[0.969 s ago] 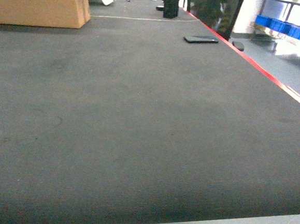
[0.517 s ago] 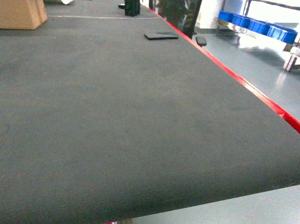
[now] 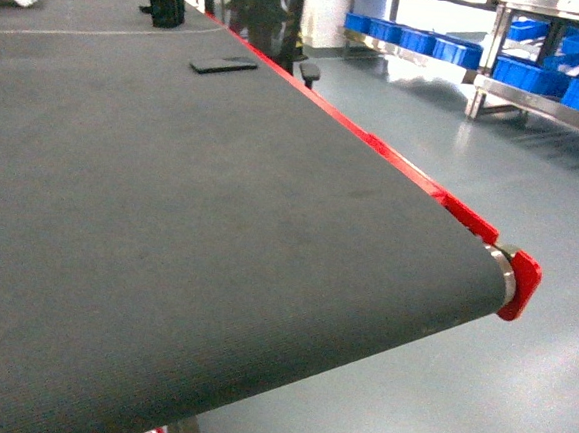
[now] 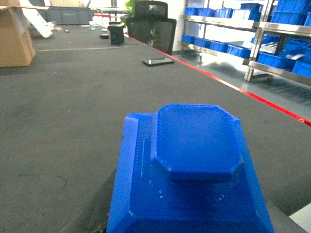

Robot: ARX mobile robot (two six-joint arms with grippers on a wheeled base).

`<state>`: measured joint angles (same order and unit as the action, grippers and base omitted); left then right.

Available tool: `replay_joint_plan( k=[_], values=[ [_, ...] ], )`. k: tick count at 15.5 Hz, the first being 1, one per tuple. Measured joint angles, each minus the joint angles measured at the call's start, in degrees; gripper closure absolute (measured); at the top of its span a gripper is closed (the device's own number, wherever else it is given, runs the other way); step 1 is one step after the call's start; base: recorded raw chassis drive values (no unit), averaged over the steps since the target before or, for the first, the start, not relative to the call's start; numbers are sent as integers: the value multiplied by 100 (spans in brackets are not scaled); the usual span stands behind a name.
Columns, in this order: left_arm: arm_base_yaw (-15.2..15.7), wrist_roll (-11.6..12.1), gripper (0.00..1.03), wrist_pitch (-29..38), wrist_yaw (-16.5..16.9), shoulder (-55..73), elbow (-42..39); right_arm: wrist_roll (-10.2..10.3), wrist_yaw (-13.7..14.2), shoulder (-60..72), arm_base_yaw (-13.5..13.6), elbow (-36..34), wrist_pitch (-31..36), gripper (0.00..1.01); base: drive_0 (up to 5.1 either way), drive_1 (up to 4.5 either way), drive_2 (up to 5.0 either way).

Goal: Sort blue parts and orange caps into right shelf containers

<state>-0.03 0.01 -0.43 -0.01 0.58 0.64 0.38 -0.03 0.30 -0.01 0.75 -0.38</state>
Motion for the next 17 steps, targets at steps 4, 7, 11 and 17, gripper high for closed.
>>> replay_joint_plan(
  k=[4,7,11,17],
  values=[
    [2,0,61,0,0,0,0,0,0,0,0,0,2,56,-158,-158,-158],
    [0,0,61,0,-2,0,0,0,-2,0,0,0,2,56,-167,-167,-167],
    [2,0,61,0,0,0,0,0,-2,0,0,0,2,56,-159,-159,-159],
    [0,0,61,0,0,0,0,0,-2,0,0,0,0,56,-159,-159,-159]
  ],
)
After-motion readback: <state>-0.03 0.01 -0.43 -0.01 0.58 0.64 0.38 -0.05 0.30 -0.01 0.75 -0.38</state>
